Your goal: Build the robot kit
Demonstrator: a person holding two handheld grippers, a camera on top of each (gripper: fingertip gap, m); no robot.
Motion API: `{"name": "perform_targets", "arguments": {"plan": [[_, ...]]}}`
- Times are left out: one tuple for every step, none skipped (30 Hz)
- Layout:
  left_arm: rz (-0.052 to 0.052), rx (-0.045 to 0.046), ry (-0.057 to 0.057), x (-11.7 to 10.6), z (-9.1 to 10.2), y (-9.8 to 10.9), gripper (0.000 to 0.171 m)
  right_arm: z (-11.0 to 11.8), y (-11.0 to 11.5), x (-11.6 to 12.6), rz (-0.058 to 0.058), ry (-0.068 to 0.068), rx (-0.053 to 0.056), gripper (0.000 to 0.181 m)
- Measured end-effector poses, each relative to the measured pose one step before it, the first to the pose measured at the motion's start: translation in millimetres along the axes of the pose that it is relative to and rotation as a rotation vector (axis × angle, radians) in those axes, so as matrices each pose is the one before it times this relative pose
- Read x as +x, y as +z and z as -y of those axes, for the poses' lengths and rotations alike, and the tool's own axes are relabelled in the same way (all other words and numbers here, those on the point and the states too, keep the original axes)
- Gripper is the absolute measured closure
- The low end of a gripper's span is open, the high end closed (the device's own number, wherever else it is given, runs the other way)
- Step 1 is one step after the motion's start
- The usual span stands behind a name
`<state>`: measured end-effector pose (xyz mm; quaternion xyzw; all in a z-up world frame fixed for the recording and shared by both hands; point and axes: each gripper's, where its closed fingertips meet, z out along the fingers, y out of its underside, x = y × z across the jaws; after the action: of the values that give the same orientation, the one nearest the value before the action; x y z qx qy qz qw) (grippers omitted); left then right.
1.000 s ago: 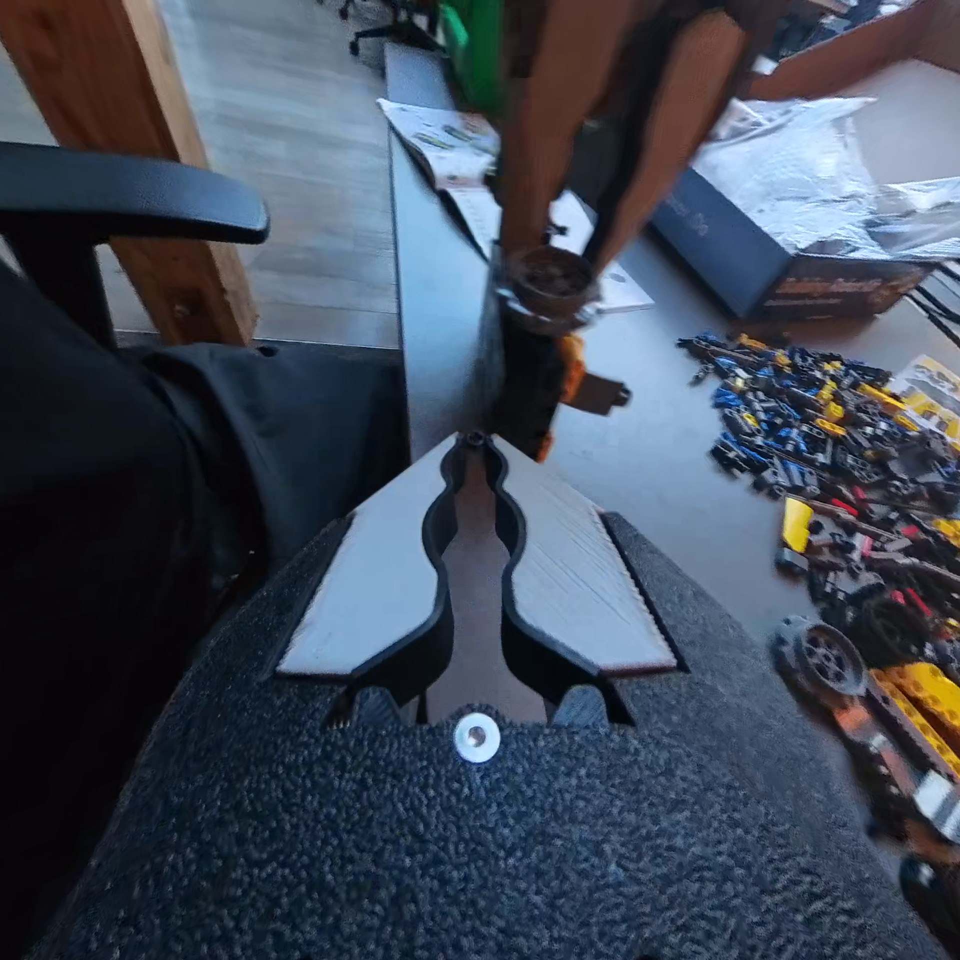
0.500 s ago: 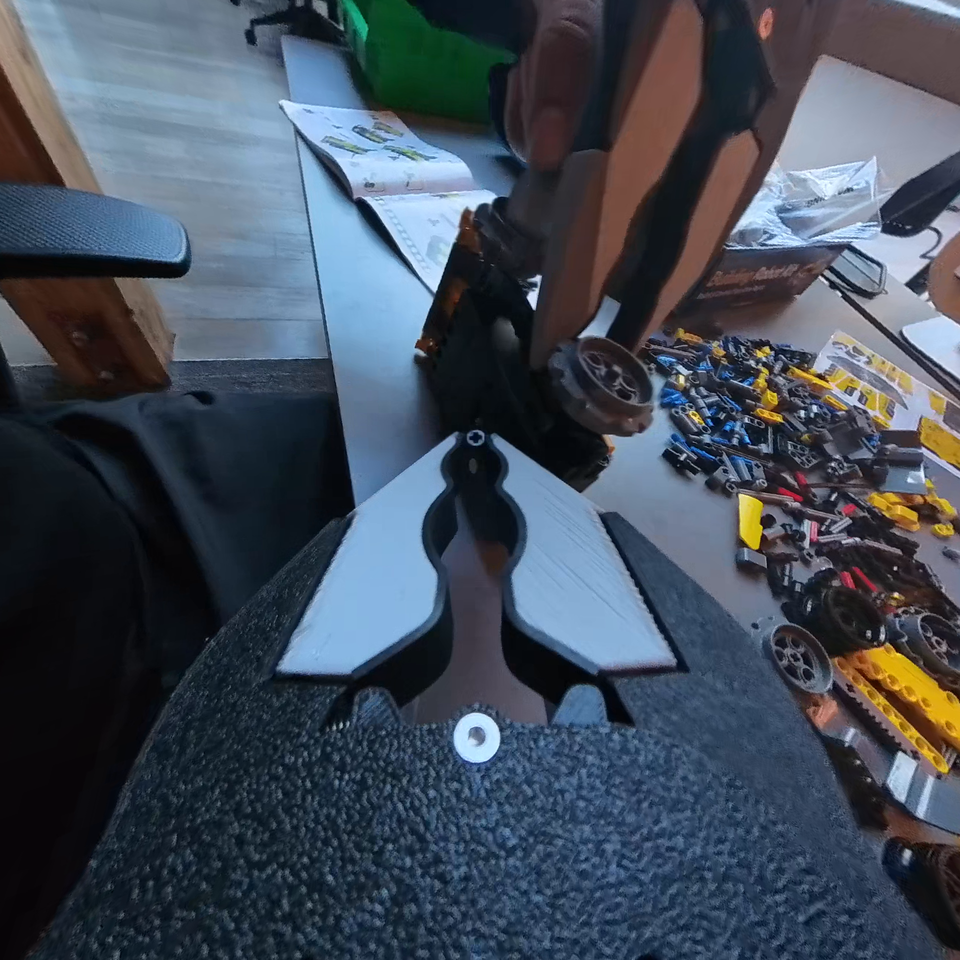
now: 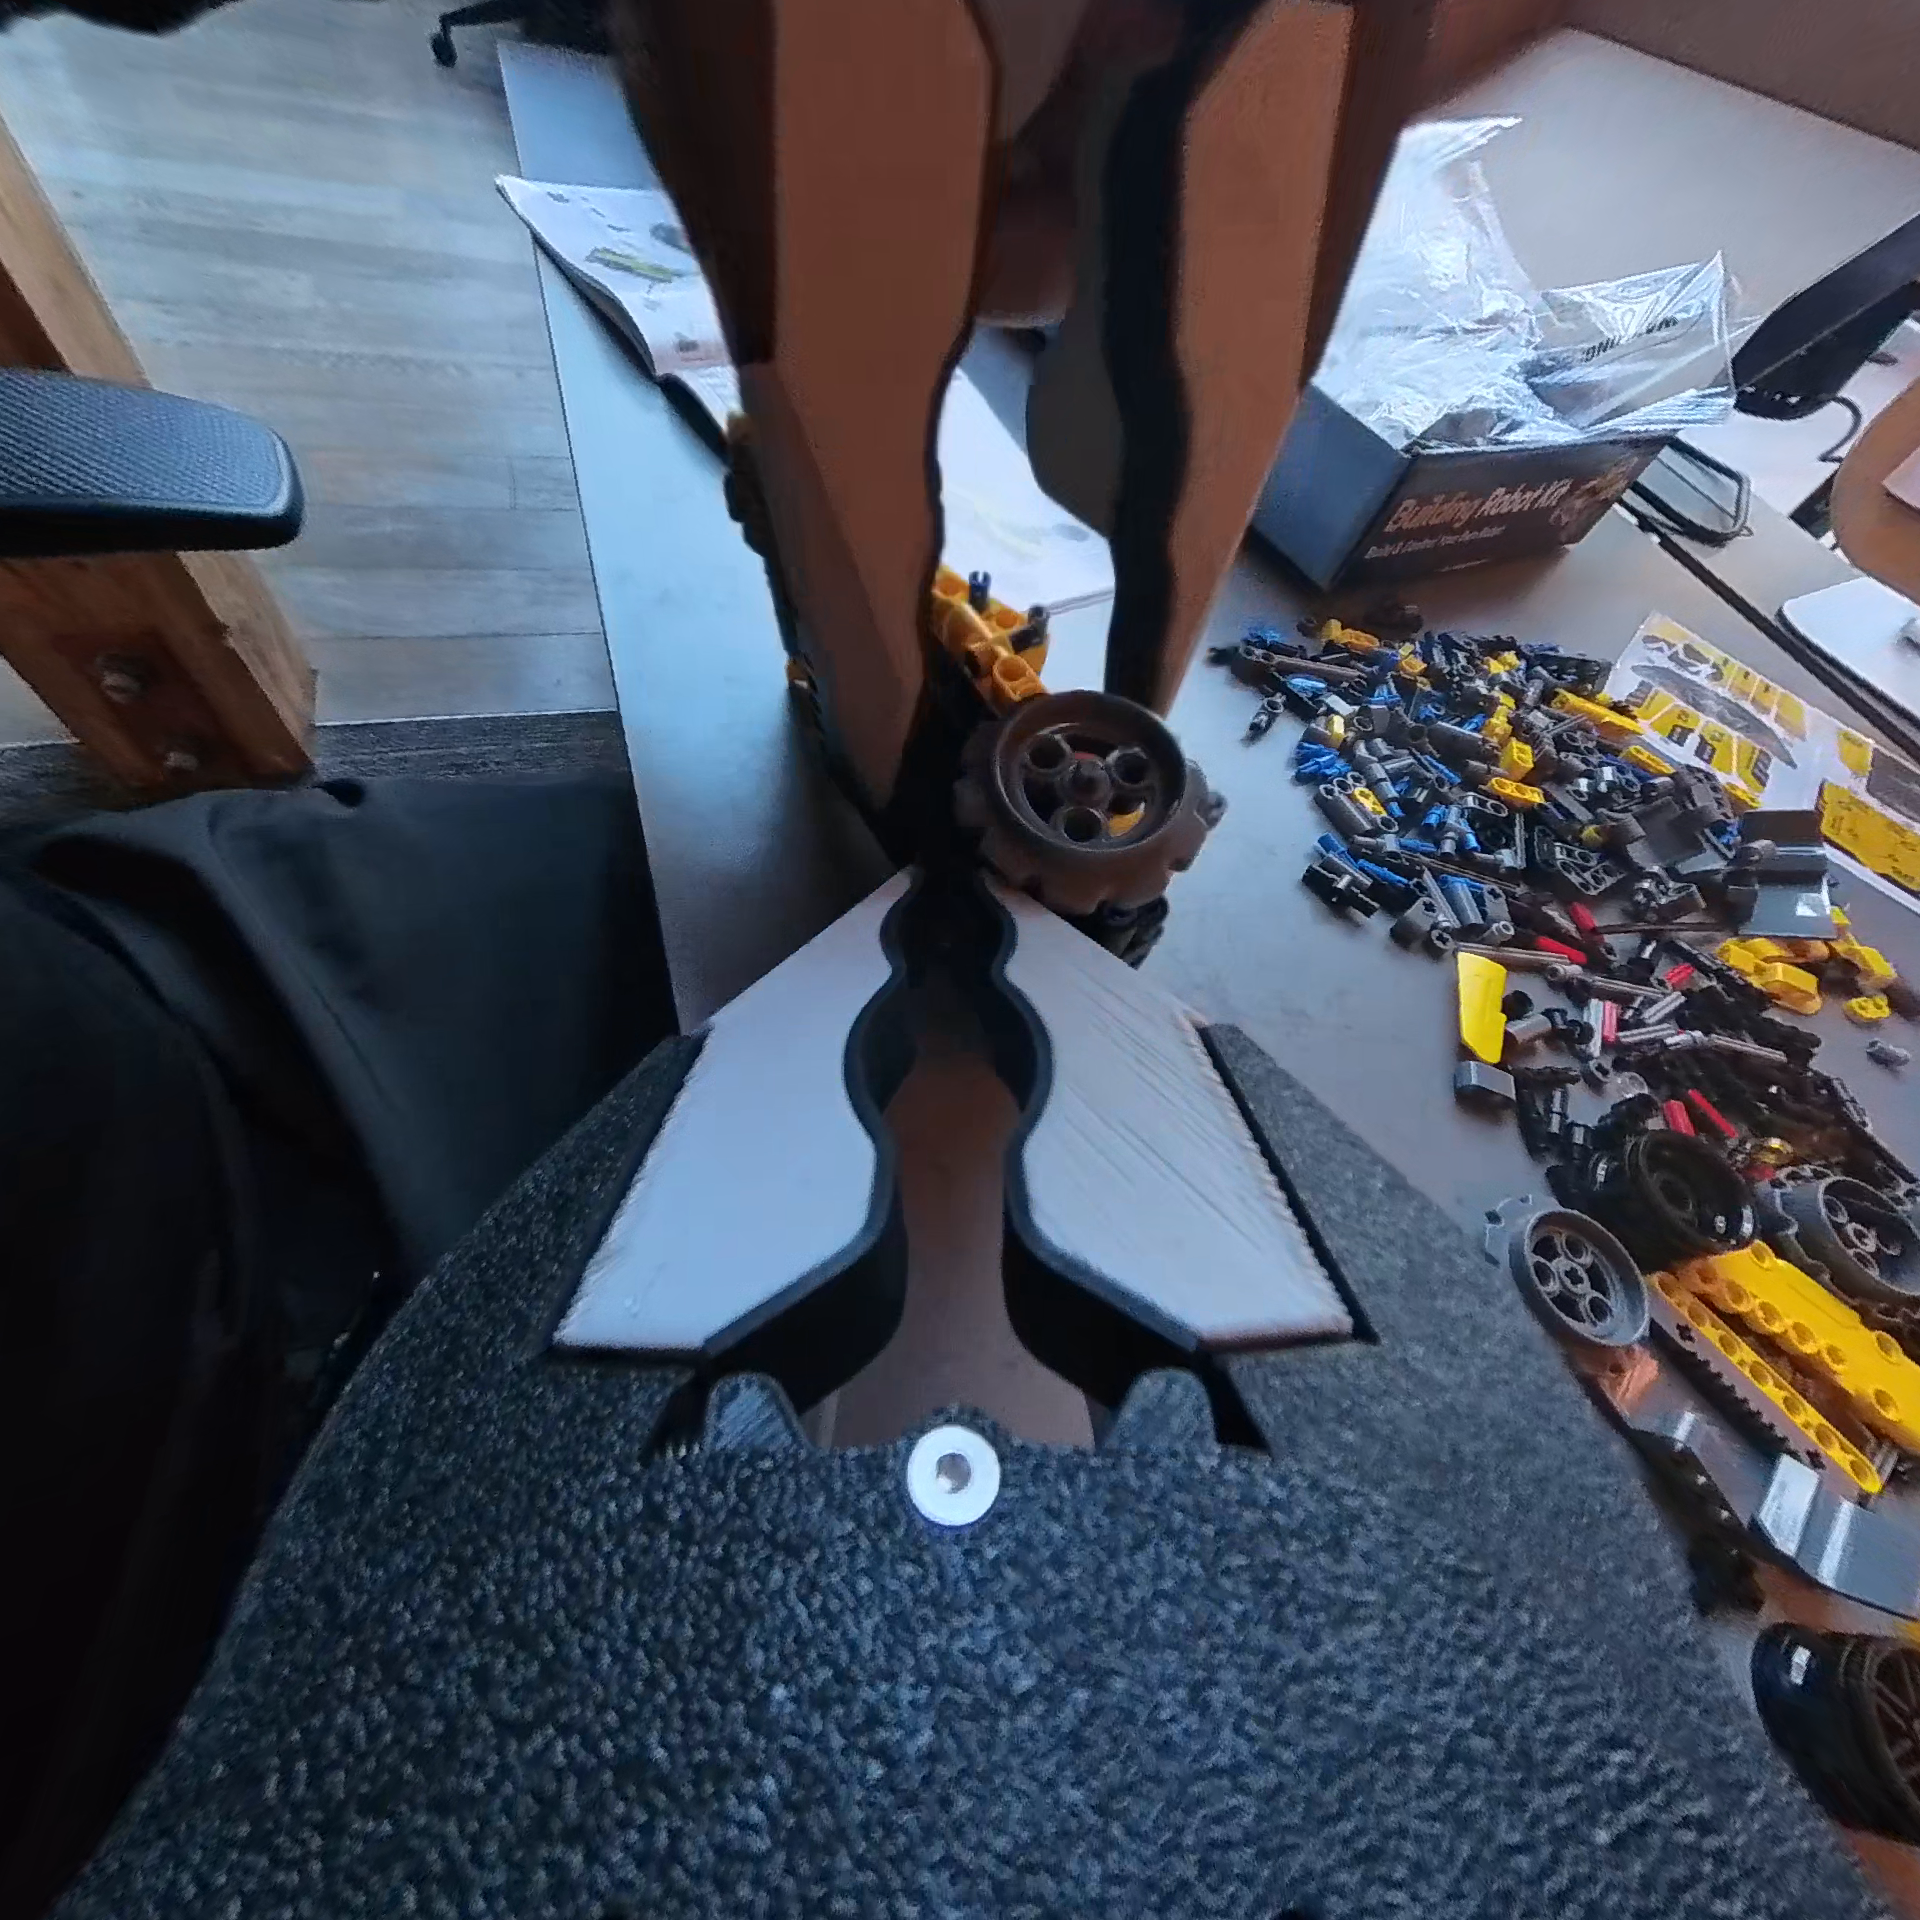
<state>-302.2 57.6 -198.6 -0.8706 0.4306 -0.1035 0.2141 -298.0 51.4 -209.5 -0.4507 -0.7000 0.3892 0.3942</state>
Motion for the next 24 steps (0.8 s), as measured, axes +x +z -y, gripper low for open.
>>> {"name": "perform_targets", "arguments": {"plan": [[0.0251,-0.00531,0.0117,-0.53,-0.05,0.46,0.13,-0.75,0.01,0.55,-0.0025,-0.0003,-0.0035,0.175],[0.0098,-0.00759,0.0051,0.26,-0.57,-0.14,0.13,0.16,-0.14,0.1,-0.0014,-0.0019,0.0005,0.175],[0.003,-0.00796,-0.0002,-0.42,-0.59,-0.19,0.13,0.29,0.08,-0.05,-0.0015,-0.0014,0.0006,0.175],[0.0027,-0.01113,-0.0035,-1.21,-0.57,-0.03,0.131,0.58,0.05,0.03,-0.0011,-0.0014,0.0016,0.176],[0.018,-0.01197,-0.0035,-3.17,-0.29,-0.38,0.128,0.37,0.01,0.23,-0.0003,-0.0001,0.0007,0.175],[0.0314,-0.00722,0.0015,-4.03,0.41,-0.95,0.121,0.98,-0.24,-0.26,0.0041,0.0022,0.0058,0.175],[0.0223,0.00511,0.0071,-1.53,2.18,-1.77,0.118,1.43,-0.51,0.05,0.0023,0.003,0.007,0.175],[0.0178,0.01931,0.002,-0.23,4.57,-2.02,0.119,0.17,-0.49,0.5,-0.0013,-0.0007,-0.0001,0.175],[0.0221,0.01751,0.0026,-0.03,4.41,-1.38,0.117,-0.58,-0.45,1.07,-0.0052,-0.0044,-0.0035,0.175],[0.0302,0.00202,0.0127,-1.07,1.68,0.19,0.117,-0.8,-0.4,1.14,-0.0049,-0.0032,-0.0023,0.175],[0.0459,-0.02211,0.0261,-3.51,-2.49,2.06,0.116,-0.83,-0.27,0.52,0.0001,0.0004,-0.0023,0.175],[0.031,-0.02442,0.028,-1.94,-3.25,2.27,0.116,-1.43,-0.1,0.29,0.0025,0.0019,-0.0049,0.175],[0.001,0.00489,0.0101,1.78,1.04,1.17,0.116,-1.06,-0.05,1.17,-0.005,0.0015,-0.0011,0.175],[-0.0041,0.01447,0.007,1.98,2.14,0.91,0.119,0.08,-0.58,0.4,-0.0002,0.0017,0.003,0.175],[-0.0103,0.01426,0.0079,2.62,1.76,0.78,0.123,0.3,-0.65,0.28,0.0001,0.0006,0.0009,0.175],[-0.0094,0.01526,0.0084,2.51,1.62,0.36,0.124,0.17,-0.78,0.45,-0.0015,-0.0028,-0.0004,0.175],[0.0047,0.01012,-0.0002,0.13,0.53,0.02,0.125,-0.25,-0.43,0.27,-0.0014,-0.0032,-0.0019,0.175],[0.0021,0.00285,-0.0034,0.01,-0.98,-0.53,0.124,-0.26,-0.12,0.42,-0.0025,-0.0024,-0.0001,0.175],[0.0033,0.00887,-0.0042,-0.41,-0.51,-0.69,0.126,0.03,-0.07,0.12,0.0,-0.0014,-0.0004,0.175],[0.004,0.01116,-0.0077,-0.96,-0.35,-0.42,0.129,0.02,0.08,-0.17,0.0021,-0.002,-0.0011,0.175],[0.0033,0.01014,-0.0055,-1.04,-0.44,-0.13,0.132,0.22,0.17,-0.08,0.0017,-0.0036,-0.0019,0.175],[0.0065,0.00737,0.0015,-1.51,-0.57,-0.24,0.134,0.1,0.27,0.14,-0.0012,-0.0076,-0.0035,0.175],[0.0064,0.00395,0.0037,-1.52,-0.46,-0.19,0.138,0.21,0.16,0.71,-0.0057,-0.0103,-0.0028,0.175],[0.0074,0.0006,0.0042,-1.36,-0.68,0.45,0.137,0.13,0.1,0.56,-0.0045,-0.0097,-0.0043,0.175]]}}
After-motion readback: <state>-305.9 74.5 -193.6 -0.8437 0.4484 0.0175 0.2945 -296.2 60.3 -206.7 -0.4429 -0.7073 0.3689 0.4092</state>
